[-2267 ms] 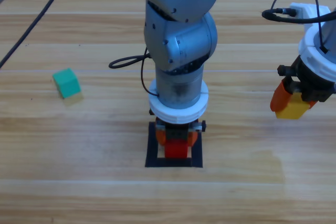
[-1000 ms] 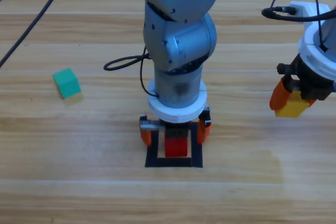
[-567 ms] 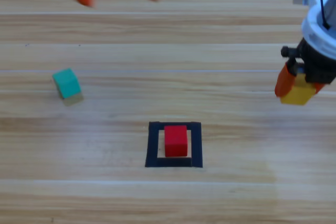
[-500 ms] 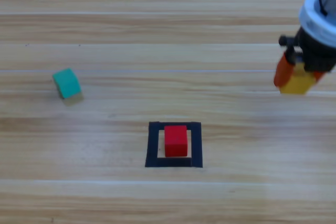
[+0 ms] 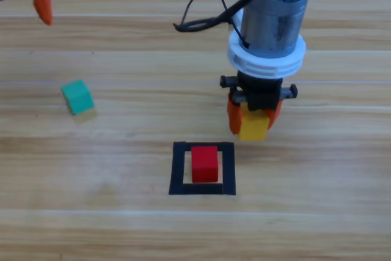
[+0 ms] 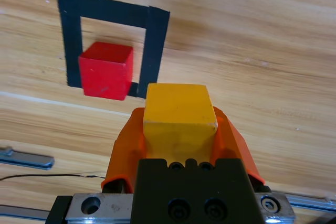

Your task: Stack the blocks in the rectangular block: red at the bottom, yellow in the middle, green on top

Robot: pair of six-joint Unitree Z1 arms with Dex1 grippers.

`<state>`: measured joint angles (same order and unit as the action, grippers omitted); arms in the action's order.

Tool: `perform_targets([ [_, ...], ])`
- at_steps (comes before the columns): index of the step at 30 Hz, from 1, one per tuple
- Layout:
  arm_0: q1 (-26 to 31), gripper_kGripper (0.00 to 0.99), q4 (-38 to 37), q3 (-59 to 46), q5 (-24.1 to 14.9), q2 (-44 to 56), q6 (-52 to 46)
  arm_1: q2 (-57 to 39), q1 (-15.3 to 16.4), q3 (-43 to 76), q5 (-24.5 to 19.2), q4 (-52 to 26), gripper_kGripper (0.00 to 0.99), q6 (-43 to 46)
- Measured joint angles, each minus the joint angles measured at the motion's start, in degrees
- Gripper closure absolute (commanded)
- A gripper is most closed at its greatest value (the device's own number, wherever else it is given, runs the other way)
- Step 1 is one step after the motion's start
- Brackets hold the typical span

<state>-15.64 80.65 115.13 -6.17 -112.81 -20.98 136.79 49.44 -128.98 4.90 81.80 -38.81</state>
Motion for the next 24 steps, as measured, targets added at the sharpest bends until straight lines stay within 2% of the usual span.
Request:
perform_targets([
  [12,0.05,0.019,-0.01,0.00,2.20,-6.20,2.95,1.55,3.72,-4.67,1.42,0.01,0.990,-5.11],
  [20,1.50,0.031,-0.43,0.00,4.79,-7.70,9.71,5.06,5.98,-6.43,2.04,0.01,0.990,-6.05],
  [24,3.17,0.054,-3.91,-1.92,7.31,-7.17,14.27,5.22,6.40,-7.37,2.04,0.01,0.990,-6.20],
])
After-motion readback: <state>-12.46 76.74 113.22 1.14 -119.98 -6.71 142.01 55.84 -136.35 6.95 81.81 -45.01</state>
